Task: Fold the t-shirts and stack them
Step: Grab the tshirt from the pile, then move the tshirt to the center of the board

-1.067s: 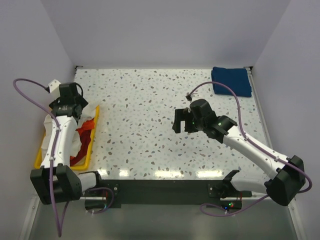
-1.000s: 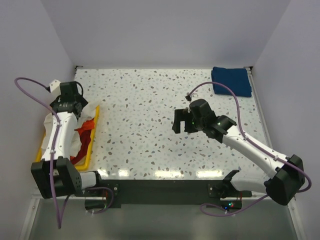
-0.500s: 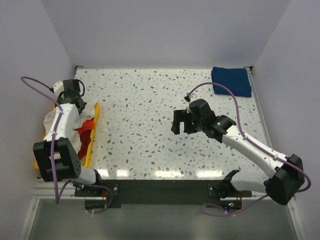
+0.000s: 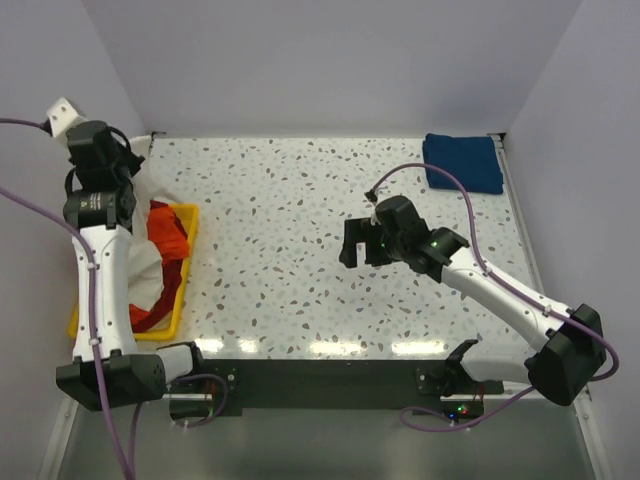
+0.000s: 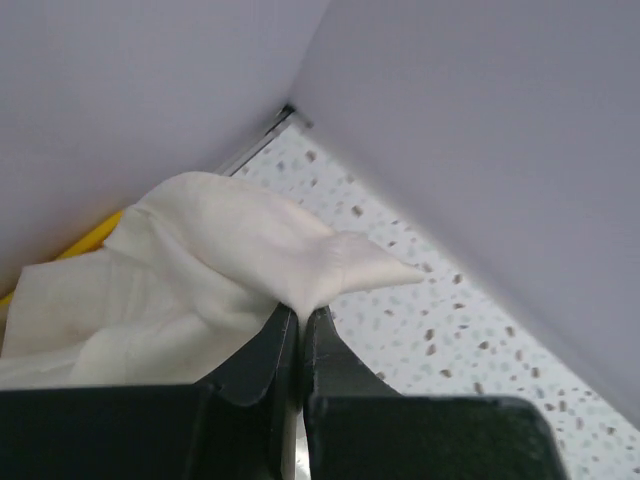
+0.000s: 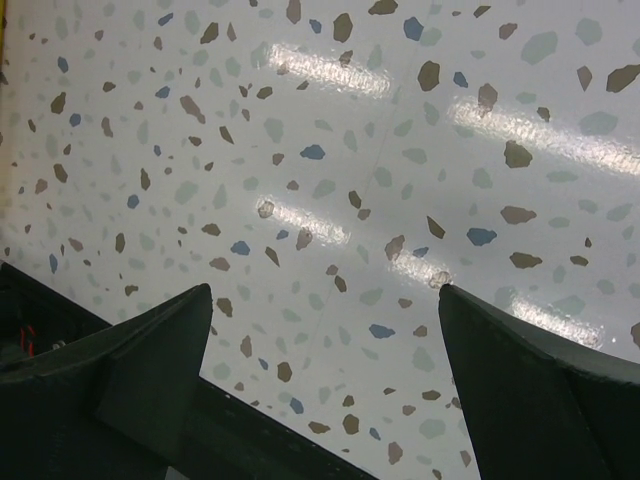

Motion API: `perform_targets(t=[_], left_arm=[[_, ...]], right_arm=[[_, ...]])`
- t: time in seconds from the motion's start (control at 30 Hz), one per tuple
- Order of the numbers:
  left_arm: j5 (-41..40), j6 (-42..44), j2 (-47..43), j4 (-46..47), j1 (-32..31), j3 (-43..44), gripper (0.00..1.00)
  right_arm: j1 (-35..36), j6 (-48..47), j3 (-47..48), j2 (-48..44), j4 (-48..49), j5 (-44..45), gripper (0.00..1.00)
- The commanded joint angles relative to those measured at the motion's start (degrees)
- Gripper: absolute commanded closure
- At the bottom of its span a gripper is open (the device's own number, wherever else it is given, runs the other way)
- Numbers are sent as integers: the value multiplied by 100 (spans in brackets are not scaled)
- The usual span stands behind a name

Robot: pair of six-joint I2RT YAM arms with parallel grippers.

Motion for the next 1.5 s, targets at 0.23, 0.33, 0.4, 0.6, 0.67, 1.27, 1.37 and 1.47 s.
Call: perform_targets(t=[0.23, 0.33, 0.4, 0.6, 0.67, 1.27, 1.37, 1.47], left_arm=[[2978, 2, 73, 1171, -163, 2470, 100], [2867, 246, 415, 955, -997, 3109, 100], [2847, 300, 652, 874, -1471, 3436, 100], [2672, 388, 846, 1014, -2587, 3351, 100], [2549, 423, 934, 1023, -2835, 3307, 100], [2530, -6, 1620, 908, -3153, 1322, 100], [2821, -86, 1533, 1189, -3126, 488, 100], [2892, -86, 1331, 1436, -3126, -408, 100]], right_arm=[[-17, -93, 326, -172, 189, -126, 1], [-9, -120, 308, -242, 242, -118, 1], [-9, -129, 291, -295, 268, -126, 1], [-9, -181, 291, -470, 251, 57, 1], [-9, -243, 265, -541, 251, 172, 1], [-9, -208, -157, -410, 1129, 814, 1], [-17, -252, -175, -121, 1410, 902, 1], [-9, -252, -280, 47, 1770, 727, 3]])
